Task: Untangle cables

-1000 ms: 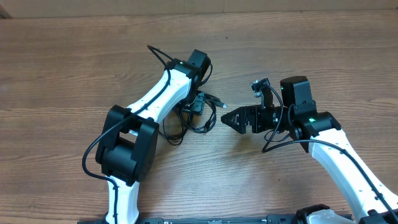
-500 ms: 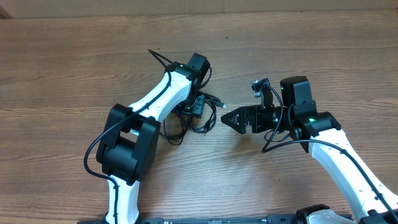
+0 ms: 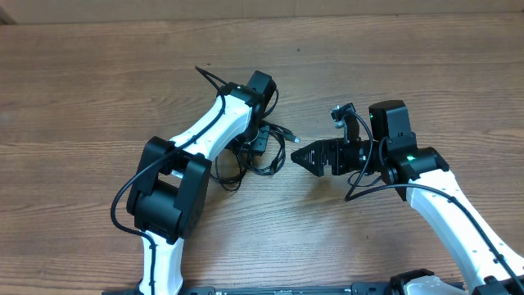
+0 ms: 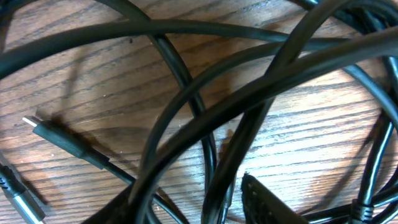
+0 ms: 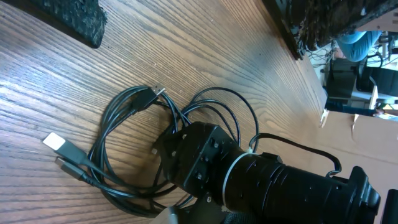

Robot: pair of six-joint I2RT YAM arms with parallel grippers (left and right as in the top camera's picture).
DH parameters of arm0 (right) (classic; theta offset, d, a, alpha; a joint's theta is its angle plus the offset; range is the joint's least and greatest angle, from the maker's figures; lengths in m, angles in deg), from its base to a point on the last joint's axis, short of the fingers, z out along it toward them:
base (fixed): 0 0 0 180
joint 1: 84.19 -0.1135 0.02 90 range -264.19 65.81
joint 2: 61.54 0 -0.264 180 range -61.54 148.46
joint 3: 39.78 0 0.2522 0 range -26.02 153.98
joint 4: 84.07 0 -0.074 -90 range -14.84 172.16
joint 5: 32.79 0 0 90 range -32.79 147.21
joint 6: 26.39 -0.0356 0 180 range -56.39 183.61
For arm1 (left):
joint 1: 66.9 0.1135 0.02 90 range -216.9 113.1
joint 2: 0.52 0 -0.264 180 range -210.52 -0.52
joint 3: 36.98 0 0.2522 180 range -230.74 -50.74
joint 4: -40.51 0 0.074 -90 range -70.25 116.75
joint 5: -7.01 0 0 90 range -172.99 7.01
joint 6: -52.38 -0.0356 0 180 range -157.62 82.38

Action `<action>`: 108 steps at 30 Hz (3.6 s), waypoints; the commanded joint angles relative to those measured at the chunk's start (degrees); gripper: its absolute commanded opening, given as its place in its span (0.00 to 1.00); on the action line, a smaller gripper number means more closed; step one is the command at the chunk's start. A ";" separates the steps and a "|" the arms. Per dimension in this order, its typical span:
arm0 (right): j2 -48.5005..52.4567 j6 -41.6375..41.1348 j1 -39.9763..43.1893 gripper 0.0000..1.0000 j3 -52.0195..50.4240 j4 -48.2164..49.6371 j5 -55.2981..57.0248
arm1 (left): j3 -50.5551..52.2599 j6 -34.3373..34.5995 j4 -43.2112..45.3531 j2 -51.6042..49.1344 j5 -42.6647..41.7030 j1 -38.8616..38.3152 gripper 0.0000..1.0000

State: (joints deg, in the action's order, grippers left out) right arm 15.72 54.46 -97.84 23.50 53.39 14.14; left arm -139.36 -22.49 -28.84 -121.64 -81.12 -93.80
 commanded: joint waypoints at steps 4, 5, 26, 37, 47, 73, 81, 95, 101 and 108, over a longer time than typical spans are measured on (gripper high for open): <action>-0.70 0.26 -0.15 1.00 0.70 0.11 0.20 | 0.52 0.09 0.24 -0.70 -1.70 -0.28 0.19; -0.70 0.26 -0.15 1.00 0.70 0.11 0.20 | 0.52 0.09 0.28 -0.70 -1.70 -0.28 0.13; -0.70 0.26 -0.15 1.00 0.70 -0.57 0.20 | -7.61 0.07 -6.69 -0.57 -1.92 0.09 0.04; -0.70 0.26 -0.15 1.00 0.70 -0.57 0.20 | -33.38 0.37 -24.24 -0.57 -1.92 0.37 0.04; -0.72 0.26 -0.15 1.00 0.70 -1.20 0.22 | -52.46 -1.64 -30.88 -0.57 0.20 0.35 0.04; -0.72 -17.66 -0.15 1.00 0.70 20.55 0.63 | -55.93 -28.96 -38.45 -0.57 1.51 -6.99 0.04; -0.70 -17.77 -0.15 1.00 0.70 15.43 16.90 | -56.48 -29.33 -39.34 -0.55 1.07 -11.82 0.04; -0.68 -19.61 -0.11 1.00 0.70 8.94 31.08 | -57.11 -29.24 -35.85 10.62 -1.46 -10.73 0.04; -0.68 -19.58 -0.11 1.00 0.70 7.21 31.08 | -57.11 -27.78 -32.00 18.32 -1.49 -9.25 0.04; -0.66 -19.58 -0.11 1.00 0.70 5.60 31.06 | -57.11 -27.74 -30.14 24.33 0.79 -7.10 0.04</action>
State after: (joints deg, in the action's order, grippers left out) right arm 15.04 34.70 -98.06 24.07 59.14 44.17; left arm -195.73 -50.20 -59.36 -98.41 -82.04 -101.93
